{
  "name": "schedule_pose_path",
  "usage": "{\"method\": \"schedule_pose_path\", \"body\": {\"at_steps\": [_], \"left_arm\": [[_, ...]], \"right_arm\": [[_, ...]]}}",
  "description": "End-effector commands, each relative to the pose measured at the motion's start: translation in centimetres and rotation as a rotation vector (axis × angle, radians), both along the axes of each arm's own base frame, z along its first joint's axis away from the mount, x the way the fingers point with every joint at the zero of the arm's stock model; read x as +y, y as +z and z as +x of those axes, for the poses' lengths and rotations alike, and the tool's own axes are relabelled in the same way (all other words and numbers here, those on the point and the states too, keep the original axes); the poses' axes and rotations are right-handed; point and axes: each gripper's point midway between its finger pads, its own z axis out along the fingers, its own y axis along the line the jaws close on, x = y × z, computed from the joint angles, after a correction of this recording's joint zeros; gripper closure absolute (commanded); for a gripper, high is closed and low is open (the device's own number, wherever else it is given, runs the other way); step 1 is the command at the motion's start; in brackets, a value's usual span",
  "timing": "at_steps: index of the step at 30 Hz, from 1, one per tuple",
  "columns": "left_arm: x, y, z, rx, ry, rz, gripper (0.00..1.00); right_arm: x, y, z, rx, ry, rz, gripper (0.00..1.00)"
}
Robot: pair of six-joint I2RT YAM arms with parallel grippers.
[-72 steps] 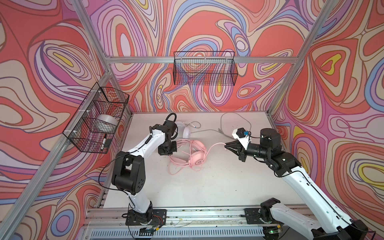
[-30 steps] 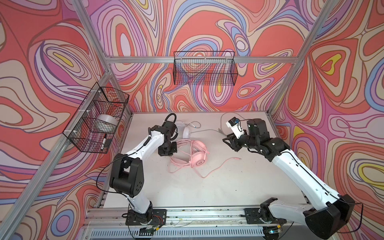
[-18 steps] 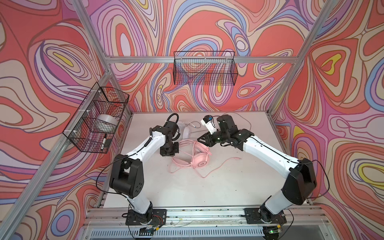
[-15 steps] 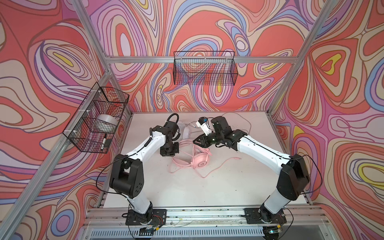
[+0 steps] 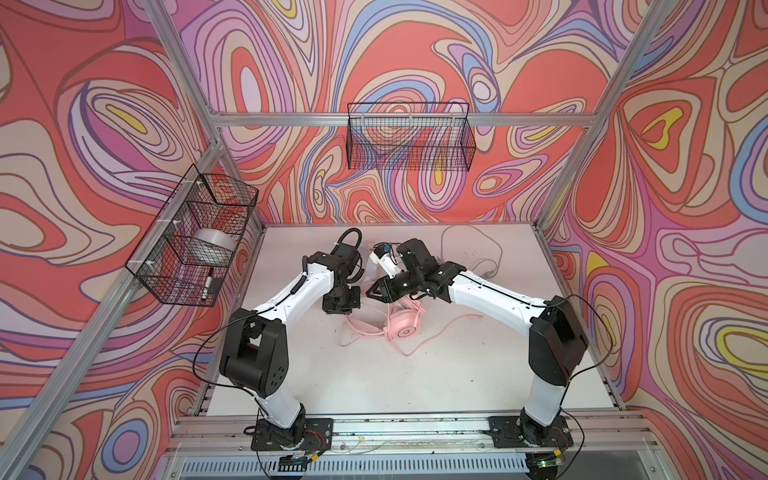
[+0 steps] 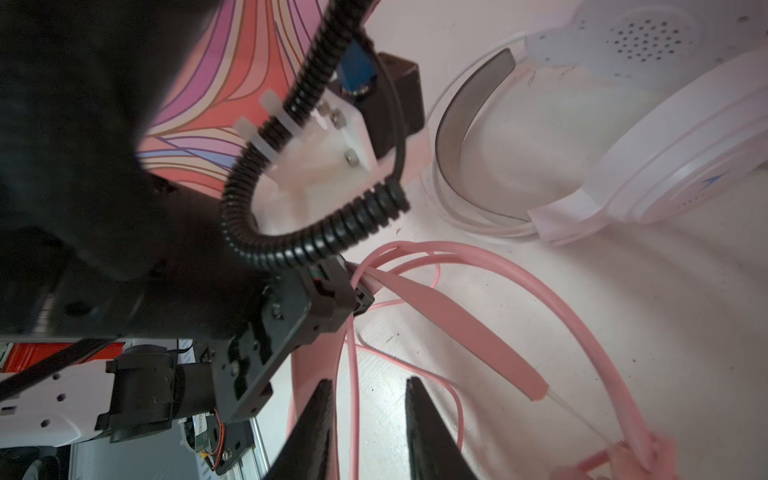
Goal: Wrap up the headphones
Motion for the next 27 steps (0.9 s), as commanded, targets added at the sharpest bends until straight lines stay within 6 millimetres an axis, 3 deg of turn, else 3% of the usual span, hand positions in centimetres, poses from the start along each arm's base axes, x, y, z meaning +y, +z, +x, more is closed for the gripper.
{"method": "schedule_pose_path", "body": {"at_steps": [1,6,17,27], "left_arm": [[-0.5,2.1,0.2,-0.037,-0.009,-0.032,1.0],[-0.4,2.2,0.2,-0.04,-0.006,-0.03,1.0],[-0.2,1.8,0.1,-0.032,-0.002,-0.017,1.0],[-0.2,1.9,0.2,-0.033,0.0,-0.015,1.0]], "right_arm": [[0.9,-0.6,-0.5,0.036,0.018,-0.017,0.68],[1.3,-1.7,-1.1,0.074,0.032,-0.028,0.67],[2.3,-1.8,-2.4,0.123,0.094,0.015,0.65],[2.0,-4.8,-2.4,0.202,0.072,-0.099,0.68]]}}
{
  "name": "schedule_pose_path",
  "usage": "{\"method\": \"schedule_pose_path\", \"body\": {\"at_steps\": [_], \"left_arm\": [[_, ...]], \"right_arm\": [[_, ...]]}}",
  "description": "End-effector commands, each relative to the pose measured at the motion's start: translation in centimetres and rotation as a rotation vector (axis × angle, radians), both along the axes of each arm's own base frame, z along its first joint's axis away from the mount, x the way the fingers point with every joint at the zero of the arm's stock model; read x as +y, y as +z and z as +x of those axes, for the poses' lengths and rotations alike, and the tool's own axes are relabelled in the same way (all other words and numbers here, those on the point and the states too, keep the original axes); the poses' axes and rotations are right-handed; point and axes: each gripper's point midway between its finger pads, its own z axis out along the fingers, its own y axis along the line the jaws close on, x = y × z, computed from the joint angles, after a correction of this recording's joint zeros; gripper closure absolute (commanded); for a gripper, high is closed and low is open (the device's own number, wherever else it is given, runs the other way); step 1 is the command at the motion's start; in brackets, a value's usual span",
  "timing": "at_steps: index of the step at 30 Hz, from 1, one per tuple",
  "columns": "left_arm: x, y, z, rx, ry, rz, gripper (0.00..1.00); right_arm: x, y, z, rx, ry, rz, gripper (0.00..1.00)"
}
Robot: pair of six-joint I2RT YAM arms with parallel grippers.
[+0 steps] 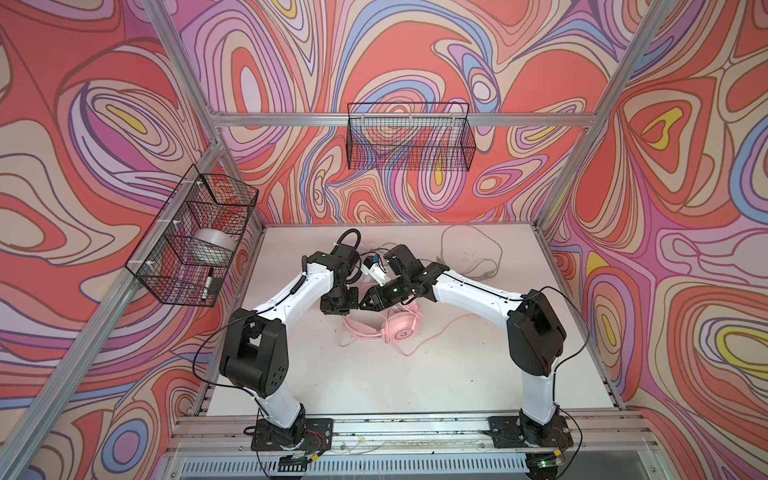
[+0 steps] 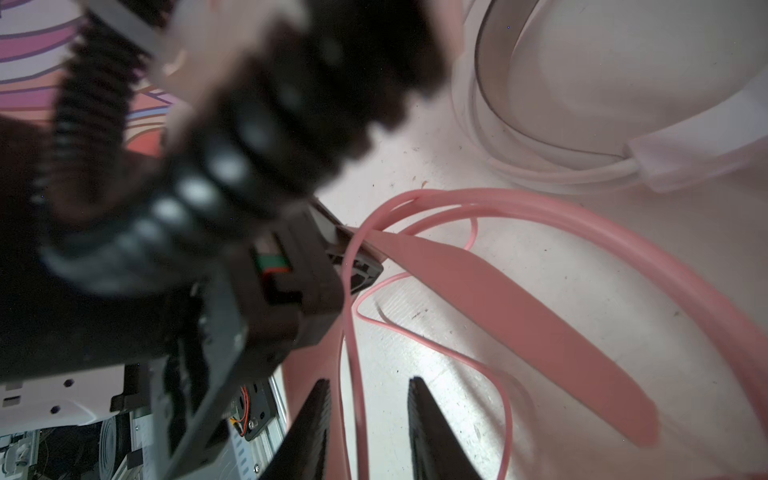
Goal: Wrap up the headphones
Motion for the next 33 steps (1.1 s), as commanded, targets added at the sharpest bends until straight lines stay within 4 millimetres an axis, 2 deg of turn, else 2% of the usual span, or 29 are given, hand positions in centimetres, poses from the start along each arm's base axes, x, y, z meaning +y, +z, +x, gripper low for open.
{"method": "schedule_pose_path", "body": {"at_steps": [1,7,10,13,20,25,29,33], "left_arm": [[-1.0,2.0,0.4,-0.039,-0.005,-0.059,1.0],[-0.9,1.7,0.2,-0.033,0.0,-0.053,1.0],[-0.7,1.6,0.1,-0.032,0.002,-0.046,1.0],[-0.6,1.5,0.1,-0.032,0.006,-0.038,1.0],[-0.3,1.5,0.2,-0.039,0.017,-0.024,1.0],[-0.2,1.6,0.4,-0.049,0.032,-0.024,1.0],[-0.2,1.7,0.5,-0.059,0.038,-0.021,1.0],[-0.4,2.0,0.6,-0.066,0.037,-0.031,1.0]], "right_arm": [[-0.1,-1.4,-0.7,0.038,0.006,-0.054,0.7],[0.3,-0.2,0.2,0.014,-0.052,-0.009,0.92],[0.2,1.0,1.0,-0.01,-0.12,0.029,1.0],[-0.2,2.1,1.9,-0.03,-0.21,0.061,1.0],[-3.1,3.7,4.0,-0.067,-0.476,0.064,1.0],[-5.0,2.7,5.1,-0.043,-0.625,-0.03,1.0],[-5.1,1.1,5.0,-0.012,-0.656,-0.133,1.0],[-5.5,-0.6,5.1,0.01,-0.702,-0.165,1.0]]}}
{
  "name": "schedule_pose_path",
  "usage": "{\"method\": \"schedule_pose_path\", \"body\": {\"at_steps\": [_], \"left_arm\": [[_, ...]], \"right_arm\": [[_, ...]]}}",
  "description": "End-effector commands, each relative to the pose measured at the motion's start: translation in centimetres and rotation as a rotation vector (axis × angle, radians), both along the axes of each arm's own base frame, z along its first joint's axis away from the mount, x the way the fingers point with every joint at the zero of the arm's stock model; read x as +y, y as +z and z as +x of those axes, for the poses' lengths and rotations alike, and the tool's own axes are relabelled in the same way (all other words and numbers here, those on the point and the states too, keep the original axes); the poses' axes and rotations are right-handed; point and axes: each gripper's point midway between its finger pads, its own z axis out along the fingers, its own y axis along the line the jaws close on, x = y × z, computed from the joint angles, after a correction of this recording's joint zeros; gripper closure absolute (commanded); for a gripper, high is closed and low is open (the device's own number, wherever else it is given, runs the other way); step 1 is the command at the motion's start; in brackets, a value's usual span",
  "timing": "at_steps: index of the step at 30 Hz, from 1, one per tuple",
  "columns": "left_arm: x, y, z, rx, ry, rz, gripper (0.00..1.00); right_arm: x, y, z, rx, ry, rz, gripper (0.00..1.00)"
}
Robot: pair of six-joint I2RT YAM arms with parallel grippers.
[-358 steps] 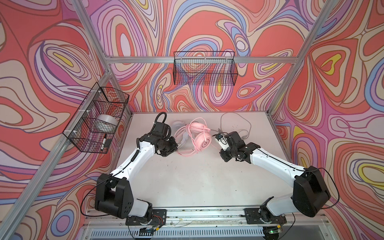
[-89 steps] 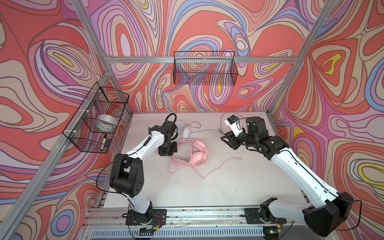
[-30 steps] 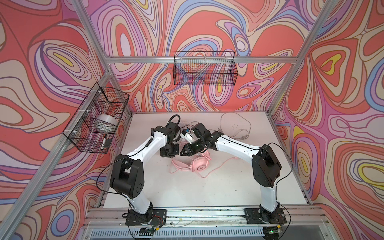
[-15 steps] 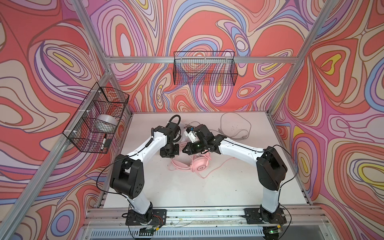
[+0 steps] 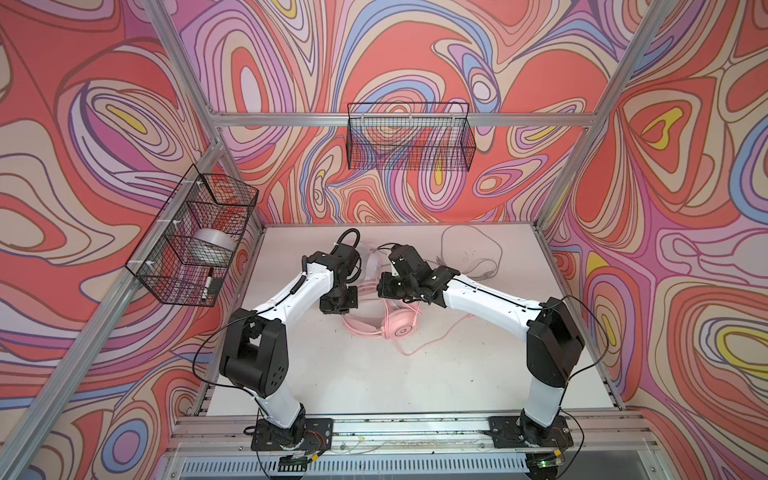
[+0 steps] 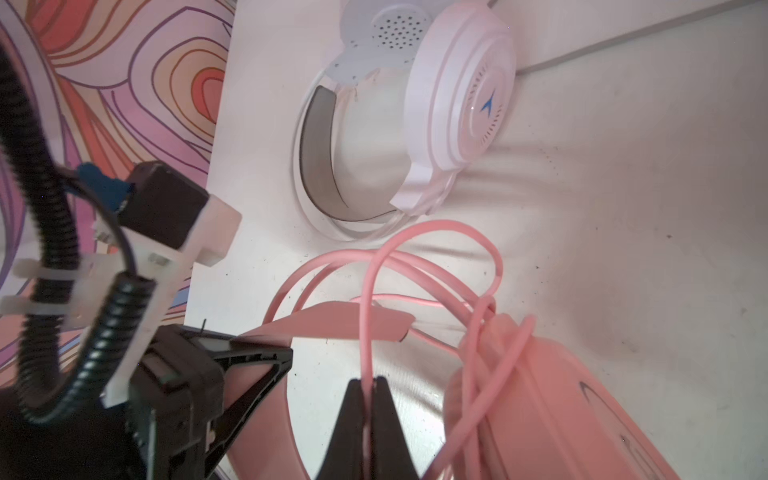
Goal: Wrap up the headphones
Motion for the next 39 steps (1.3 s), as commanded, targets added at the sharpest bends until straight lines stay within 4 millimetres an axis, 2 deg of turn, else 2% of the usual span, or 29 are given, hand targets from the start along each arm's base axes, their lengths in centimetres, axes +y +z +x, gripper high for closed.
{"method": "schedule_pose_path", "body": {"at_steps": [1,6,14,16,22,25,27,31,34,36,39], "left_arm": [[-0.6,2.1,0.2,-0.053,0.003,-0.043,1.0],[-0.4,1.9,0.0,-0.045,-0.007,-0.033,1.0],[-0.8,1.5,0.3,-0.032,-0.01,-0.047,1.0],[-0.9,1.4,0.3,-0.027,-0.011,-0.049,1.0],[-1.0,1.5,0.7,-0.026,-0.017,-0.043,1.0],[-0.9,1.5,1.0,-0.024,-0.02,-0.03,1.0],[-0.9,1.5,1.2,-0.025,-0.019,-0.025,1.0],[-0.8,1.2,1.7,-0.022,-0.001,-0.012,1.0],[-0.7,1.0,2.1,-0.025,0.02,0.001,1.0],[-0.6,0.9,2.4,-0.028,0.032,0.011,1.0],[-0.6,0.9,3.0,-0.036,0.047,0.017,1.0]], "right_arm": [[-1.1,-2.1,0.3,0.027,-0.084,-0.065,0.98],[-1.2,-0.2,0.8,-0.05,-0.063,-0.057,0.84],[-1.0,2.8,0.4,-0.156,0.016,-0.024,0.62],[-1.4,4.4,0.2,-0.209,0.03,-0.01,0.56],[-2.8,7.9,-0.8,-0.395,0.127,-0.048,0.5],[-3.9,9.3,-2.8,-0.546,0.289,-0.124,0.5],[-5.2,8.9,-5.0,-0.637,0.442,-0.201,0.5],[-9.3,6.0,-9.6,-0.722,0.687,-0.388,0.51],[-11.3,4.0,-12.9,-0.733,0.852,-0.435,0.51],[-11.9,2.7,-14.2,-0.701,0.905,-0.441,0.51],[-11.4,0.8,-14.6,-0.599,0.932,-0.424,0.52]]}}
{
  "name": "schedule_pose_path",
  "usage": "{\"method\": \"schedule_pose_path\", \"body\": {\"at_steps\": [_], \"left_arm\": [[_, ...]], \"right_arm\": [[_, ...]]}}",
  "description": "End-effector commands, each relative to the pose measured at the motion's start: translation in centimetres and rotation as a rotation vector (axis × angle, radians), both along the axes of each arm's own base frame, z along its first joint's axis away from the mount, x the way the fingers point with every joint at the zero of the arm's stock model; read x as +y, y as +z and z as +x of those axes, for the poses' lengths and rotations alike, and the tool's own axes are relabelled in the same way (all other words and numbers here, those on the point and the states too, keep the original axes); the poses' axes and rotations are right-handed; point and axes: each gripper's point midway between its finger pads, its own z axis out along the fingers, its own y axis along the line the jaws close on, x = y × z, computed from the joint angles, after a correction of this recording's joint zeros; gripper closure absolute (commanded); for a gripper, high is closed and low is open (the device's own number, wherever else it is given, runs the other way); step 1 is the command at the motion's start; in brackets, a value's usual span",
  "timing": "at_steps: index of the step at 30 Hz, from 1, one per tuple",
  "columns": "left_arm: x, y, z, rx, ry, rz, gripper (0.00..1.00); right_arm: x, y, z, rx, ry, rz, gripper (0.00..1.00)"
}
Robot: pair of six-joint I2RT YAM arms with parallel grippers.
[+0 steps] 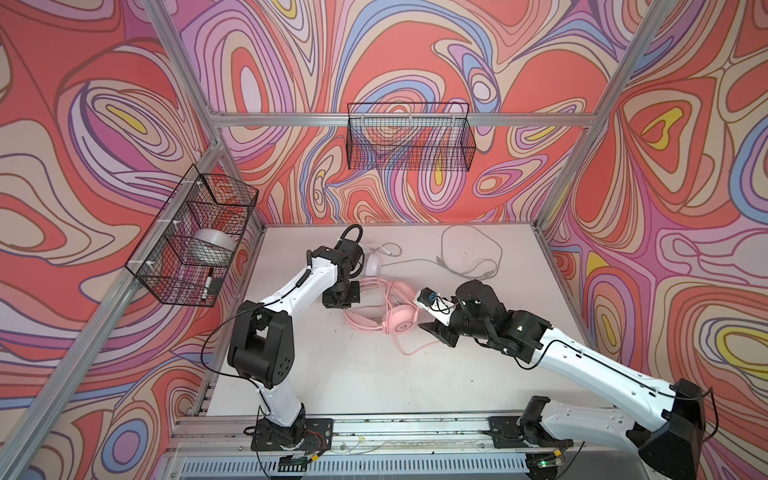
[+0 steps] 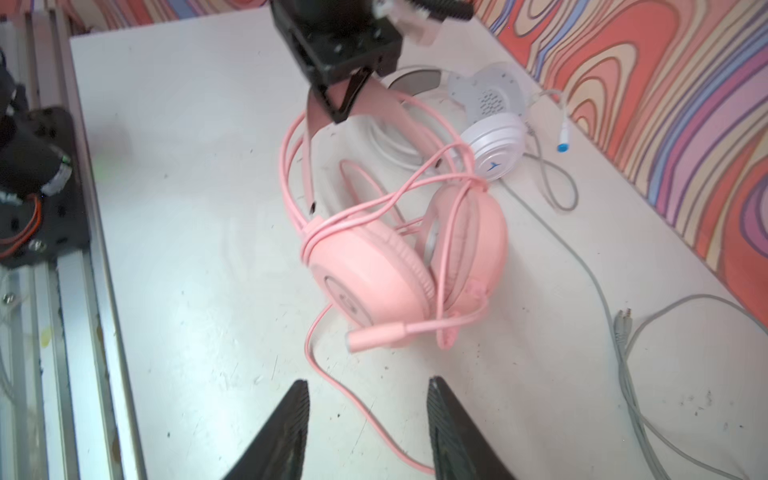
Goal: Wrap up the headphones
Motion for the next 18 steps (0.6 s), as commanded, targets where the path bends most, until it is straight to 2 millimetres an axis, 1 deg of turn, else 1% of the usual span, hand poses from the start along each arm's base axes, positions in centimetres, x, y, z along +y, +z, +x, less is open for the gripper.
{"method": "schedule_pose_path", "body": {"at_steps": [1,4,7,10,13,16,18], "left_arm": [[-0.5,0.9,1.1,-0.029,0.037,-0.013,1.0],[-0.6,1.0,1.8,-0.037,0.042,-0.009,1.0],[-0.7,1.0,2.0,-0.036,0.047,-0.01,1.0],[-0.6,0.9,2.1,-0.037,0.049,-0.003,1.0],[-0.5,0.6,2.0,-0.033,0.052,-0.002,1.0],[-0.6,0.5,2.1,-0.034,0.055,-0.006,1.0],[-0.7,0.6,2.2,-0.036,0.053,-0.008,1.0]], "right_arm": [[0.4,-3.5,-1.3,0.099,0.076,-0.094,0.53],[1.9,-5.2,0.1,0.13,-0.016,-0.063,0.57],[3.7,-6.8,-0.4,0.11,-0.04,-0.031,0.58],[5.1,-7.8,-1.0,0.099,-0.07,0.004,0.58],[5.6,-9.3,-0.5,0.131,-0.156,0.018,0.59],[6.3,-11.1,-0.4,0.159,-0.184,-0.009,0.59],[6.5,-12.5,0.0,0.175,-0.212,-0.04,0.6]]}}
